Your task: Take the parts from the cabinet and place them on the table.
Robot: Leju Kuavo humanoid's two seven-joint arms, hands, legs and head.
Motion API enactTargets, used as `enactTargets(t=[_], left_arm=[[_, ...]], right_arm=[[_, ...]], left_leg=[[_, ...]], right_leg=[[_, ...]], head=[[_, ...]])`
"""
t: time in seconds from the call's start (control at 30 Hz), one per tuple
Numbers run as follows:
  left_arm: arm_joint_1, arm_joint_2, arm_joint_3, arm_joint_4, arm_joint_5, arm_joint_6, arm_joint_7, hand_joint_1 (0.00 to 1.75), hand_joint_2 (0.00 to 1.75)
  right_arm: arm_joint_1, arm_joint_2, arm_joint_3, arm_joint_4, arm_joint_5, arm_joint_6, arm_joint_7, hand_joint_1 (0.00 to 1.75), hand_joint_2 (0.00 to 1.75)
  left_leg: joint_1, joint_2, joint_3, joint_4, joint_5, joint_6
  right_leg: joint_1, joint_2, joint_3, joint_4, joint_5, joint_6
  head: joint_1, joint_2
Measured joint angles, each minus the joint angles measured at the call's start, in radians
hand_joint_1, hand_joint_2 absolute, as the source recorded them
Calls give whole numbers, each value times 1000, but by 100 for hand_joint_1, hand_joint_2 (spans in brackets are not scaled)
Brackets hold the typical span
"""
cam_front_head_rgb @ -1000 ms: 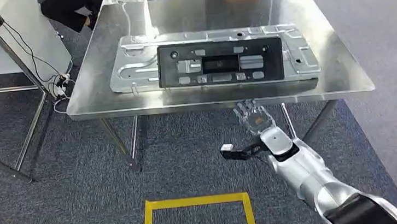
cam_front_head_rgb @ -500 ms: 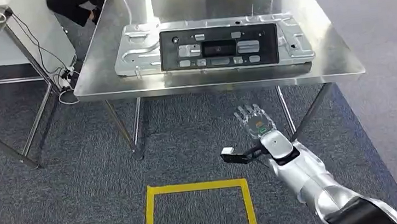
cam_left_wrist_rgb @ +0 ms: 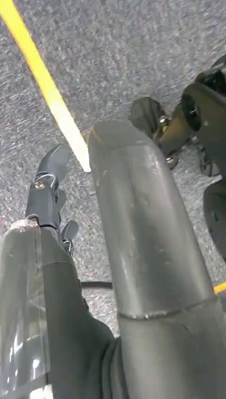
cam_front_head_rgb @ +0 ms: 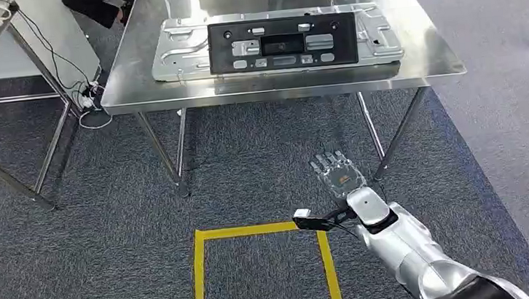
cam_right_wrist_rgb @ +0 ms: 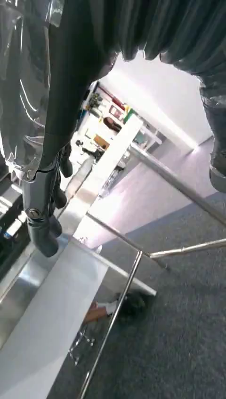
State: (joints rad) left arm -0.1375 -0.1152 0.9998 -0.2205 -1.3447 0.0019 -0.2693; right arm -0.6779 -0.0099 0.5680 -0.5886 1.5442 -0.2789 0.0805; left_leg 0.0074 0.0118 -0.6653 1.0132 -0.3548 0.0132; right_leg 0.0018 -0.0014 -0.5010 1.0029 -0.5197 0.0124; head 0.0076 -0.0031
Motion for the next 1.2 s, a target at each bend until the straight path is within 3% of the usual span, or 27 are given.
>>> enactTargets(t=[0.03,0.07,0.1,0.13,0.17,0.2,0.23,0.27,0.33,0.37,0.4,0.43,0.5,0.57,0.6,0.67,0.7,0.73,0.77,0.8,0.83,0.87,0.9,1.0,1.07,1.13,1.2], left_arm=[[2,0,0,0,0,0,0,0,0],[3,0,0,0,0,0,0,0,0],[4,0,0,0,0,0,0,0,0],[6,0,0,0,0,0,0,0,0],[6,0,0,0,1,0,0,0,0],[6,0,0,0,3,1,-1,0,0],[6,0,0,0,6,4,-3,0,0],[7,0,2,0,13,7,-5,0,0],[12,0,8,0,26,18,-14,0,0],[16,0,10,0,35,22,-19,0,0],[19,1,12,0,40,27,-25,0,0],[20,1,16,0,50,32,-32,0,0],[30,1,31,0,71,45,-45,0,0],[44,-1,51,0,109,70,-46,0,0],[50,-2,68,0,133,87,-42,0,0],[59,-6,106,0,161,117,-42,0,0],[63,-9,119,0,163,124,-44,0,0],[71,-10,129,0,167,129,-46,0,0],[79,-11,137,0,170,132,-49,0,0],[87,-12,144,0,171,134,-52,0,0],[89,-14,151,0,171,136,-57,0,0],[85,-18,158,0,172,140,-60,0,0],[79,-22,161,0,171,143,-62,0,0],[70,-29,166,0,168,154,-67,0,0],[72,-32,169,0,167,160,-68,0,0],[74,-32,172,0,167,166,-73,0,0],[72,-33,179,0,167,170,-76,0,0]], right_arm=[[1,0,0,0,0,0,0,0,175],[-2,0,0,0,0,0,0,0,175],[-2,0,0,0,-1,0,0,0,175],[-1,0,-2,0,-4,0,0,0,175],[2,0,-3,0,-8,-4,0,0,175],[9,0,-5,0,-15,-15,0,0,175],[25,1,-8,0,-26,-39,1,0,175],[53,1,-16,-5,-41,-76,2,0,175],[132,5,-45,-15,-83,-188,2,0,175],[173,13,-64,-20,-110,-241,-7,0,175],[217,21,-85,-30,-144,-291,-25,0,175],[261,26,-115,-41,-188,-343,-47,0,0],[359,48,-196,-74,-306,-403,-135,0,0],[452,79,-314,-102,-463,-375,-223,0,0],[504,91,-395,-84,-594,-323,-262,0,0],[572,102,-630,67,-955,-187,-323,0,0],[603,112,-761,126,-1096,-161,-305,0,0],[642,125,-876,167,-1204,-151,-262,0,0],[678,126,-978,199,-1276,-147,-202,0,0],[690,133,-1048,224,-1278,-146,-150,0,0],[689,146,-1095,248,-1232,-145,-107,0,0],[687,164,-1130,269,-1163,-138,-75,0,0],[687,174,-1158,283,-1122,-130,-69,0,0],[679,211,-1225,315,-1091,-102,-96,0,0],[675,217,-1252,324,-1085,-85,-110,0,0],[674,218,-1271,332,-1080,-69,-114,0,0],[675,215,-1288,337,-1074,-60,-114,0,0]], left_leg=[[-3,-1,-5,-2,8,-9],[4,-6,-15,14,-23,-10],[4,-6,-31,52,-84,-13],[4,-6,-51,124,-158,-17],[4,-6,-66,197,-210,-20],[4,-6,-78,272,-239,-23],[4,-6,-76,315,-233,-24],[4,-6,-55,320,-200,-23],[4,-6,43,220,-130,-17],[4,-10,118,128,-138,-12],[-1,-16,203,30,-179,-7],[-3,-18,234,-40,-210,-2],[-7,-17,223,-38,-211,14],[-2,-14,219,-47,-189,32],[-2,-12,209,-47,-182,42],[-4,-21,191,-47,-167,52],[-6,-36,183,-45,-160,51],[-8,-48,175,-42,-155,50],[-8,-59,169,-38,-151,46],[-7,-63,160,-34,-147,40],[-6,-62,152,-29,-145,36],[-5,-60,146,-25,-143,34],[-8,-57,136,-20,-145,29],[-7,-66,134,-19,-142,12],[-7,-67,133,-12,-145,0],[-2,-34,95,76,-217,-4],[0,-26,22,240,-302,-12]], right_leg=[[-5,-1,-8,-8,14,-11],[-8,-10,-17,-12,30,-20],[-7,-8,-32,-13,43,-30],[-6,-8,-50,-12,57,-35],[-4,-7,-66,-11,70,-38],[-2,-7,-85,-10,84,-38],[0,-7,-102,-9,96,-37],[1,-8,-120,-7,108,-35],[2,-11,-152,-3,130,-29],[3,-11,-164,2,140,-26],[7,-11,-172,7,143,-23],[8,-14,-176,12,147,-17],[4,-16,-173,7,164,-4],[1,-11,-177,14,160,8],[-2,-3,-193,48,115,13],[-9,-2,-243,204,3,21],[-13,-2,-259,275,-34,24],[-15,-1,-262,316,-51,25],[-14,3,-246,307,-46,25],[-12,8,-208,253,-24,24],[-14,14,-151,164,7,23],[-17,27,-87,69,36,21],[-21,62,-53,7,23,20],[-10,37,-52,14,30,1],[-15,18,-51,1,42,-19],[-14,0,-56,-1,46,-32],[-9,-24,-64,-1,48,-35]], head=[[1,0],[0,0],[1,0],[0,0],[1,0],[0,0],[0,0],[0,0],[0,0],[0,0],[0,0],[1,0],[1,0],[0,0],[1,0],[1,0],[1,0],[1,0],[1,0],[2,0],[1,0],[1,0],[1,0],[0,0],[0,0],[-1,0],[-1,0]])
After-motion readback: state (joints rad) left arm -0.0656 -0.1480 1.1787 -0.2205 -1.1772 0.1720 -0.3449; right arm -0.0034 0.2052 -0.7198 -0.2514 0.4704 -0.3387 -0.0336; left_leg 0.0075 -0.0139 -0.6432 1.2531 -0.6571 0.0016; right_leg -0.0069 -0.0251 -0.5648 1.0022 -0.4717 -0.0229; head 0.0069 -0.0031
